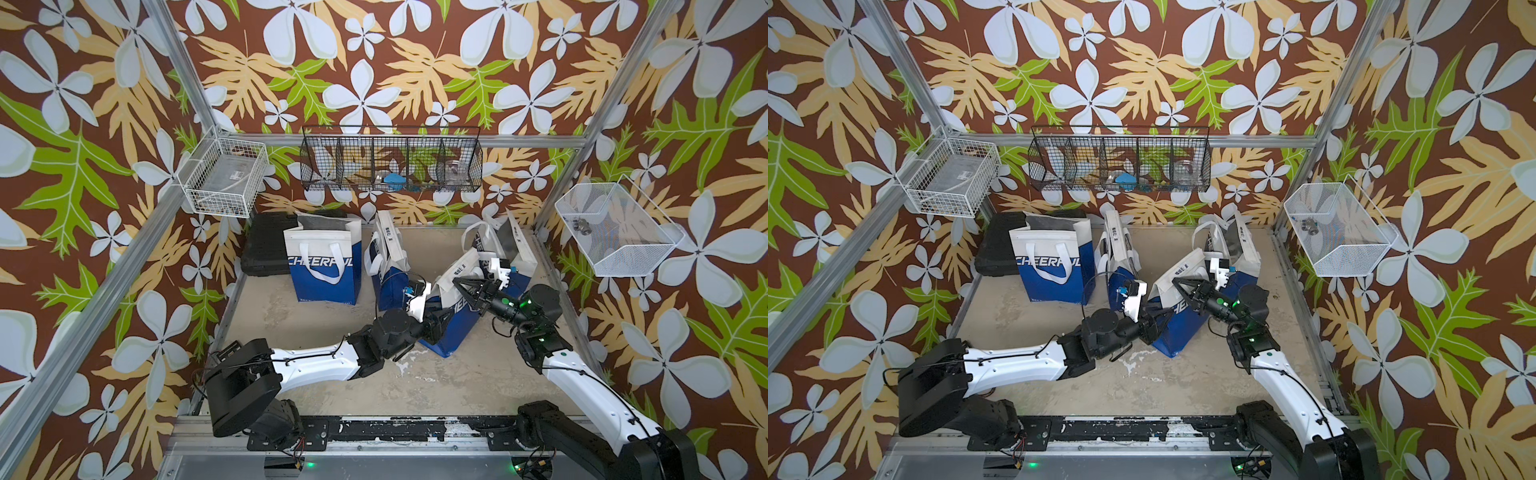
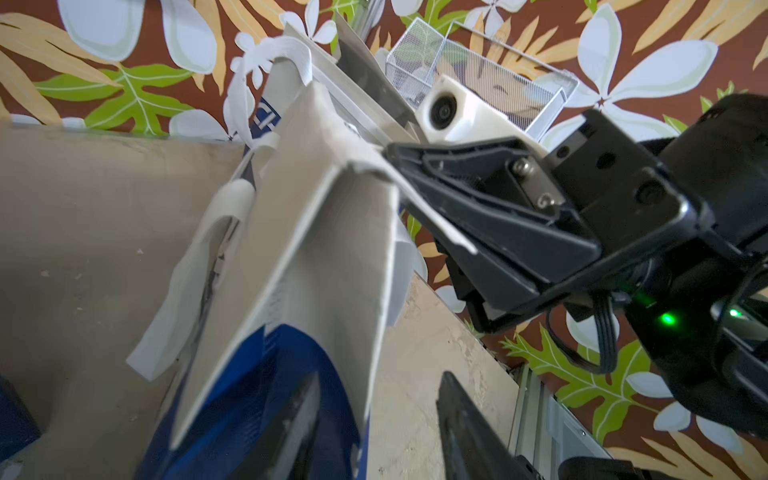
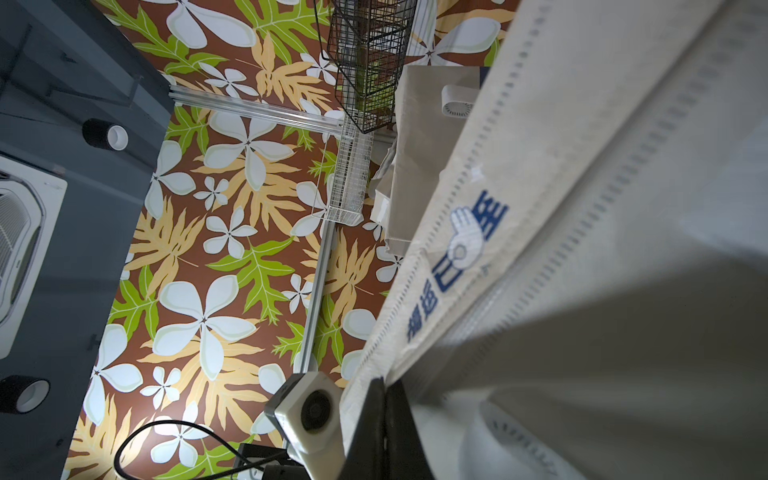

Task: Open the takeout bag
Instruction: Open the takeout bag at the center of the board.

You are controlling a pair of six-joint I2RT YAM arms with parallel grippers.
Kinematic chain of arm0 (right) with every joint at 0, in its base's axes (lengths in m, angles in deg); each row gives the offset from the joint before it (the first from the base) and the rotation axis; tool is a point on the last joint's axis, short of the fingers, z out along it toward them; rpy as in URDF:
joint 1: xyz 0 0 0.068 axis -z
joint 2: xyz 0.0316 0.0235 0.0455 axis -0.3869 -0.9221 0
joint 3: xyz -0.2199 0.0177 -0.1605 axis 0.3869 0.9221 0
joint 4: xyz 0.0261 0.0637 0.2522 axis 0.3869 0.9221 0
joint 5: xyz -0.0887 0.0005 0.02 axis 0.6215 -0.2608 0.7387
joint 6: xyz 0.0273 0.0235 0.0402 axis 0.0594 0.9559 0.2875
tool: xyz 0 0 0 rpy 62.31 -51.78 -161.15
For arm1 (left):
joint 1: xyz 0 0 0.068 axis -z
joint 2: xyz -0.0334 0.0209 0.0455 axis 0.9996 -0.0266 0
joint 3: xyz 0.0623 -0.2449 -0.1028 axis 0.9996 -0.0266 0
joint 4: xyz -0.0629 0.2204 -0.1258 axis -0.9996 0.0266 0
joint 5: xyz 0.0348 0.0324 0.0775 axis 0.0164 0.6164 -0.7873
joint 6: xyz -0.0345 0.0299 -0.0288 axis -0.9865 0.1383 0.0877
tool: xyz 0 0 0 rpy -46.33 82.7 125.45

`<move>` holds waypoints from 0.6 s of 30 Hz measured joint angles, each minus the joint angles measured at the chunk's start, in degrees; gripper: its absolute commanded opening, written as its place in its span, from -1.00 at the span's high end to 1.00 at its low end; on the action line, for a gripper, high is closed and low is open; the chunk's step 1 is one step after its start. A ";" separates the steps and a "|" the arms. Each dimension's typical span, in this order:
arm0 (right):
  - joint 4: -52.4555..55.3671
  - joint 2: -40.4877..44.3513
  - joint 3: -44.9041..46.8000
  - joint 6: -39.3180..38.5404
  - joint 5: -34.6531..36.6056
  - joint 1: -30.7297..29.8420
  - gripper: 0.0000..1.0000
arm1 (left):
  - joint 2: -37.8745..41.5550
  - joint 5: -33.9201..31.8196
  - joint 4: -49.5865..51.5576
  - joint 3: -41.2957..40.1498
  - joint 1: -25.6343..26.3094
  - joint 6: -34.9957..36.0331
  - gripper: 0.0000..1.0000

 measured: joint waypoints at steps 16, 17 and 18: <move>-0.04 -3.30 -5.70 2.25 2.86 -4.31 1.00 | 7.32 -6.21 0.35 -12.33 0.83 -0.33 1.00; 0.00 -3.34 -6.03 2.16 3.08 -5.44 1.00 | 8.66 -6.64 0.57 -13.16 0.96 0.15 1.00; -0.02 -3.26 -6.05 1.99 3.32 -6.51 1.00 | 9.77 -6.91 1.05 -13.70 1.05 0.44 1.00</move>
